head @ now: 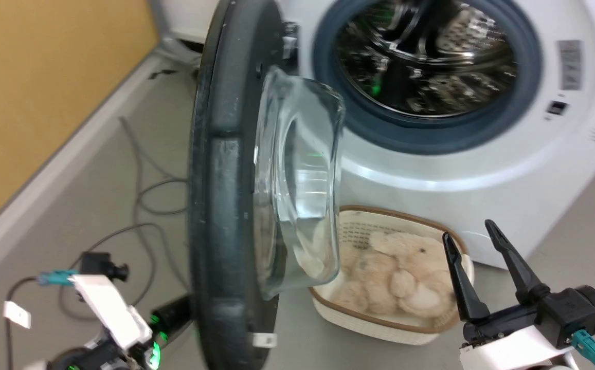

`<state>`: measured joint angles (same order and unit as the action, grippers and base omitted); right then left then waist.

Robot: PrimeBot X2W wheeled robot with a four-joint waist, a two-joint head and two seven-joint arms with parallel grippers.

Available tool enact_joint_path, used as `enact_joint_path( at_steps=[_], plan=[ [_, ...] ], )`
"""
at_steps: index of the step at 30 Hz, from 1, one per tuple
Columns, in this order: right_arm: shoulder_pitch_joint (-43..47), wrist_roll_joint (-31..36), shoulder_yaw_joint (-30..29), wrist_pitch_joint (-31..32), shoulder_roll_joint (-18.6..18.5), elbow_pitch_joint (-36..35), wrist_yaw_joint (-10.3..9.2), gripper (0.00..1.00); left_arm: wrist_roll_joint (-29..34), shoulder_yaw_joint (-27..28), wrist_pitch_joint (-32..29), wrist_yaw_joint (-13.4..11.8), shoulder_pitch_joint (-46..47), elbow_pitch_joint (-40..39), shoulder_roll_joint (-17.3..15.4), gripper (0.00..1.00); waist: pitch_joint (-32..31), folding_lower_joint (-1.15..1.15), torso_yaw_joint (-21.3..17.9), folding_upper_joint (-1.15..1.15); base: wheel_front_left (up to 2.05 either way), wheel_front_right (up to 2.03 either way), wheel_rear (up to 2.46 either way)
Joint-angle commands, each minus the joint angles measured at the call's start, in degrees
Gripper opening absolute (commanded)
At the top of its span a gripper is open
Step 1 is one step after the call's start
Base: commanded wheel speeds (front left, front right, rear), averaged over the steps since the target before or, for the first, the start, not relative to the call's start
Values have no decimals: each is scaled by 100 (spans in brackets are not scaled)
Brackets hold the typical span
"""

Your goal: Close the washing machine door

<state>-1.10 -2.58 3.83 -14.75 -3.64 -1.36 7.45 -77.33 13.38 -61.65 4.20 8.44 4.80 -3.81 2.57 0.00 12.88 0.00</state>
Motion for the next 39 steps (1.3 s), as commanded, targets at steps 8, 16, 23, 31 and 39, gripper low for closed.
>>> enact_joint_path(
  at_steps=[8,16,23,31,39],
  plan=[
    [-16,9,-10,-25,14,-54,3,100,-634,-1243,764,43,-510,-340,90,0,279,0,-1161,0,0,0,0],
    [-95,-30,-9,-25,43,-97,3,100,-980,-2164,2123,17,-171,-245,92,0,610,0,-2206,0,0,0,0],
    [-166,-149,34,-25,70,-90,3,100,-1363,-2536,3579,21,534,201,92,0,837,0,-3019,0,0,0,0],
    [-224,-352,154,-25,75,-46,3,100,-1600,-2671,5034,-9,1809,1102,92,0,976,0,-3652,0,0,0,0],
    [-226,-413,151,-25,76,-73,3,100,-1771,-2824,5812,181,2625,2030,93,0,931,0,-3768,0,0,0,0]
  ],
)
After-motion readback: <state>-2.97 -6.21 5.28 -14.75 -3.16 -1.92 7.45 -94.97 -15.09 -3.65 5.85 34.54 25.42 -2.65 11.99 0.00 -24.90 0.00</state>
